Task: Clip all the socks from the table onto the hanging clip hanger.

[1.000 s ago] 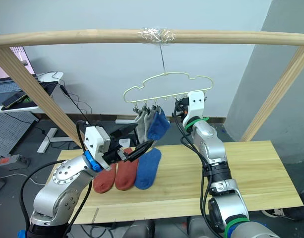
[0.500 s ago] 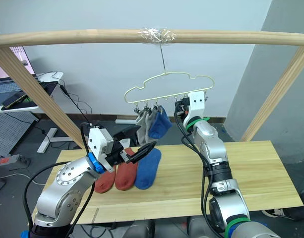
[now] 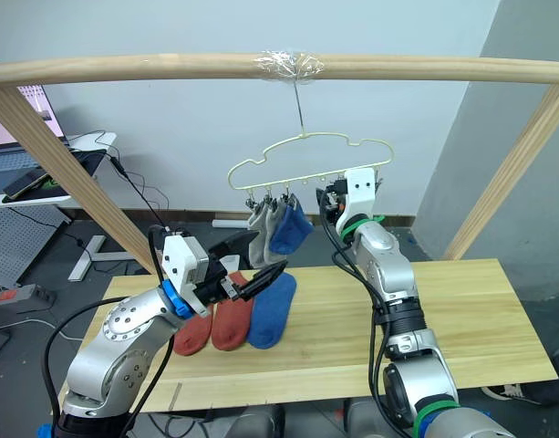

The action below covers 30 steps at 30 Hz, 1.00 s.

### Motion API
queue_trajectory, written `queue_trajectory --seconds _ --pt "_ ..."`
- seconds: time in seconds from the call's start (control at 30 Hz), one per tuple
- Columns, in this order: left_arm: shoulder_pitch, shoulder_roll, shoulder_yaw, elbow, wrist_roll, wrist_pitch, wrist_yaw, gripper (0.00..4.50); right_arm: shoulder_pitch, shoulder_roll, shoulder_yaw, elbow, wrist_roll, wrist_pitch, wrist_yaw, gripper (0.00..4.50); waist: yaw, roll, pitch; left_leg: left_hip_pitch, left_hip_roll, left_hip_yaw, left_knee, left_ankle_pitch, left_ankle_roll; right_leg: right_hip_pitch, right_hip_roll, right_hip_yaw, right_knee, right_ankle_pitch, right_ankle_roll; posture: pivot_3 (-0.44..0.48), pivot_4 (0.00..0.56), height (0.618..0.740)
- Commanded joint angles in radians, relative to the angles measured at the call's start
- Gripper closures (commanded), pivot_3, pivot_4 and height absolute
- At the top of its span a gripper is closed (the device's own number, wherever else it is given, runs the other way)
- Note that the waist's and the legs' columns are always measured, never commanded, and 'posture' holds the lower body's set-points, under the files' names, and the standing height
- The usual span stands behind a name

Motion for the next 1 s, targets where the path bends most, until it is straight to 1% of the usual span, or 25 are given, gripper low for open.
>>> queue_trajectory --seconds 0.03,0.77,0.87,0.93,1.0 --pt "-0.014 0.009 0.007 -0.035 -0.002 -0.008 -0.002 0.00 -0.035 0.005 -0.001 -0.024 0.000 -0.027 0.005 2.23 0.000 0.000 0.000 0.000 0.000 0.000 0.000 0.000 0.000 0.000 0.000 0.000 0.000 0.000 0.000 0.029 0.123 0.740" --pt "-0.010 0.006 0.000 -0.031 0.000 -0.009 -0.003 0.00 -0.046 0.012 -0.011 -0.018 0.009 -0.038 0.002 2.23 0.000 0.000 0.000 0.000 0.000 0.000 -0.001 0.000 0.000 0.000 0.000 0.000 -0.001 0.000 0.000 0.032 0.122 0.740" --pt "-0.011 0.006 0.000 -0.031 0.000 -0.009 -0.003 0.00 -0.046 0.013 -0.012 -0.019 0.010 -0.038 0.001 2.83 0.000 0.000 0.000 0.000 0.000 0.000 -0.001 0.000 0.000 0.000 0.000 0.000 -0.001 0.000 0.000 0.031 0.121 0.740" --pt "-0.011 0.005 -0.001 -0.034 -0.001 -0.006 -0.002 0.00 -0.045 0.014 -0.013 -0.019 0.012 -0.038 0.001 3.53 0.000 0.000 0.000 0.000 0.000 0.000 -0.001 0.000 0.000 0.000 0.000 0.000 -0.001 0.000 0.000 0.031 0.120 0.740" --pt "-0.012 0.005 -0.004 -0.034 0.001 -0.007 -0.001 0.00 -0.045 0.014 -0.014 -0.019 0.011 -0.039 0.001 4.08 0.000 0.000 0.000 0.000 0.000 0.000 -0.001 0.000 0.000 0.000 0.000 0.000 -0.001 0.000 0.000 0.031 0.121 0.740"
